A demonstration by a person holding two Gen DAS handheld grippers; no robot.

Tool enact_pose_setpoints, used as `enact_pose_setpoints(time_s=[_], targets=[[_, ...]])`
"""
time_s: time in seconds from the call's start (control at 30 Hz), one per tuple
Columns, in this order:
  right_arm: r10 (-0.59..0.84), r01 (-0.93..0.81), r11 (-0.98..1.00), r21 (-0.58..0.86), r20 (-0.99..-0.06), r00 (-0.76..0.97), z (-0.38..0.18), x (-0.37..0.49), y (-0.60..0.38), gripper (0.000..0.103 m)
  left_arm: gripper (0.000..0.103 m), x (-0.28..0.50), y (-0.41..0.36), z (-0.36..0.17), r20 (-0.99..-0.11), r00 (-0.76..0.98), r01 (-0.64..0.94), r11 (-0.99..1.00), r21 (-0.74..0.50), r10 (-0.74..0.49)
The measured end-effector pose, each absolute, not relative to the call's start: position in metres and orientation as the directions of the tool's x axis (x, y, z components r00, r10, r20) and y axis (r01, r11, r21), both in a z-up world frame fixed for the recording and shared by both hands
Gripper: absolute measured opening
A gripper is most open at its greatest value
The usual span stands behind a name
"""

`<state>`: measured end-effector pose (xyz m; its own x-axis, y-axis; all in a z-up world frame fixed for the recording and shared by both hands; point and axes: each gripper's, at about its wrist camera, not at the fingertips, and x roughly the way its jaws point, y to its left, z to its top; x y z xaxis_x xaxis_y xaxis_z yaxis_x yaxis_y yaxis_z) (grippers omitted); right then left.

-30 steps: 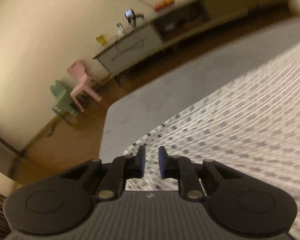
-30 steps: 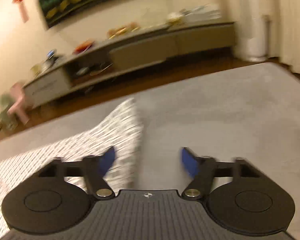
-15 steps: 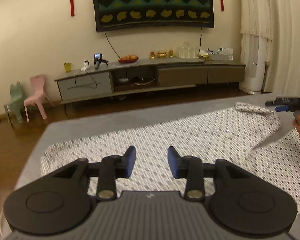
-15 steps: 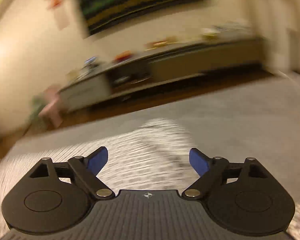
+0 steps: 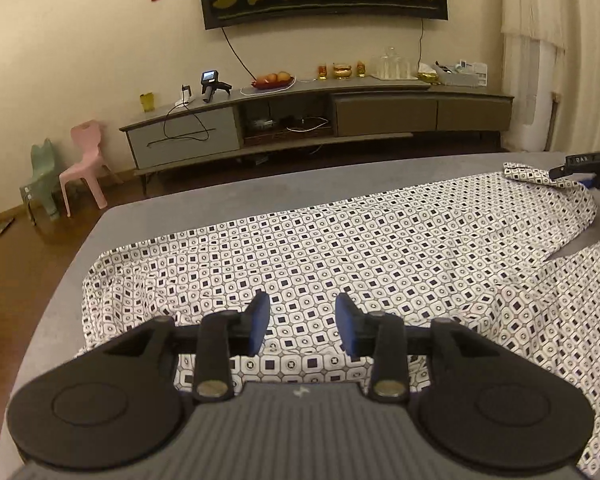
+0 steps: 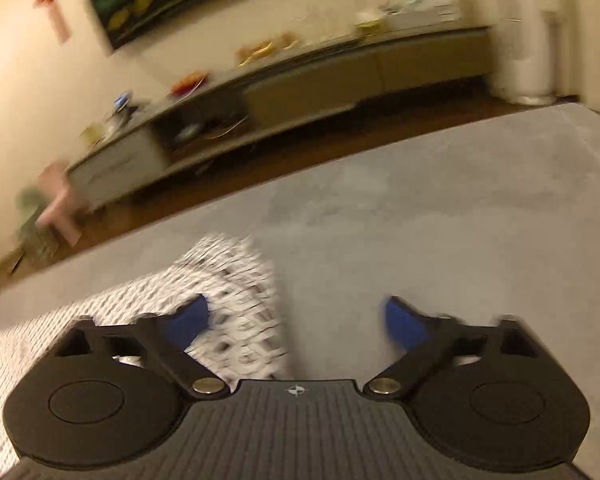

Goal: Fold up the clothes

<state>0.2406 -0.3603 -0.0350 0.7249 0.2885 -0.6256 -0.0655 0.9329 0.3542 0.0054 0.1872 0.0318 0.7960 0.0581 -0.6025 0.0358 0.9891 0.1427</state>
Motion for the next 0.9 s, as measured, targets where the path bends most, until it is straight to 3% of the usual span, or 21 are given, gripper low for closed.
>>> enact_pose_setpoints(time_s=[0.03, 0.07, 0.23, 0.3, 0.33, 0.37, 0.5, 0.53, 0.63, 0.67, 0.8, 0.9], targets=[[0.333, -0.101, 0.92, 0.379, -0.62, 0.71, -0.029, 0.234, -0.352, 0.017, 0.036, 0.007, 0.188, 0.032, -0.6, 0.797, 0.031, 0.989, 0.146, 0.063], [0.377, -0.142, 0.906, 0.398, -0.611, 0.696, -0.022, 0.227, -0.343, 0.013, 0.036, 0.009, 0.189, 0.031, -0.598, 0.799, 0.027, 0.989, 0.148, 0.068], [0.535, -0.445, 0.843, 0.303, -0.562, 0.63, 0.004, 0.184, -0.296, 0.013, 0.037, 0.018, 0.196, 0.026, -0.609, 0.785, -0.01, 0.986, 0.166, 0.111], [0.515, -0.453, 0.852, 0.263, -0.582, 0.63, 0.001, 0.191, -0.293, 0.031, 0.037, 0.023, 0.201, 0.025, -0.615, 0.779, -0.029, 0.986, 0.165, 0.126], [0.504, -0.458, 0.855, 0.242, -0.591, 0.63, -0.001, 0.194, -0.292, 0.056, 0.038, 0.025, 0.203, 0.024, -0.617, 0.776, -0.039, 0.986, 0.162, 0.132], [0.494, -0.462, 0.859, 0.222, -0.6, 0.63, -0.002, 0.198, -0.29, 0.067, 0.039, 0.028, 0.206, 0.024, -0.62, 0.773, -0.047, 0.987, 0.155, 0.134], [0.451, -0.481, 0.866, 0.141, -0.635, 0.627, -0.008, 0.211, -0.284, 0.07, 0.041, 0.041, 0.212, 0.016, -0.633, 0.756, -0.078, 0.983, 0.167, 0.167], [0.455, -0.503, 0.855, 0.129, -0.654, 0.605, -0.011, 0.212, -0.278, 0.068, 0.041, 0.044, 0.214, 0.013, -0.637, 0.75, -0.083, 0.98, 0.181, 0.182], [0.417, -0.563, 0.825, 0.044, -0.719, 0.556, -0.017, 0.213, -0.253, 0.012, 0.041, 0.052, 0.226, 0.002, -0.652, 0.72, -0.114, 0.967, 0.229, 0.239], [0.395, -0.563, 0.826, 0.013, -0.727, 0.563, -0.016, 0.211, -0.248, 0.009, 0.041, 0.054, 0.232, -0.001, -0.655, 0.709, -0.131, 0.962, 0.241, 0.261], [0.326, -0.39, 0.921, 0.011, -0.572, 0.753, 0.02, 0.194, -0.281, 0.005, 0.041, 0.061, 0.265, -0.006, -0.667, 0.66, -0.215, 0.938, 0.271, 0.344], [0.081, -0.029, 0.993, 0.112, -0.49, 0.868, 0.021, 0.195, -0.342, 0.009, 0.041, 0.065, 0.286, -0.011, -0.685, 0.623, -0.262, 0.926, 0.273, 0.378]])
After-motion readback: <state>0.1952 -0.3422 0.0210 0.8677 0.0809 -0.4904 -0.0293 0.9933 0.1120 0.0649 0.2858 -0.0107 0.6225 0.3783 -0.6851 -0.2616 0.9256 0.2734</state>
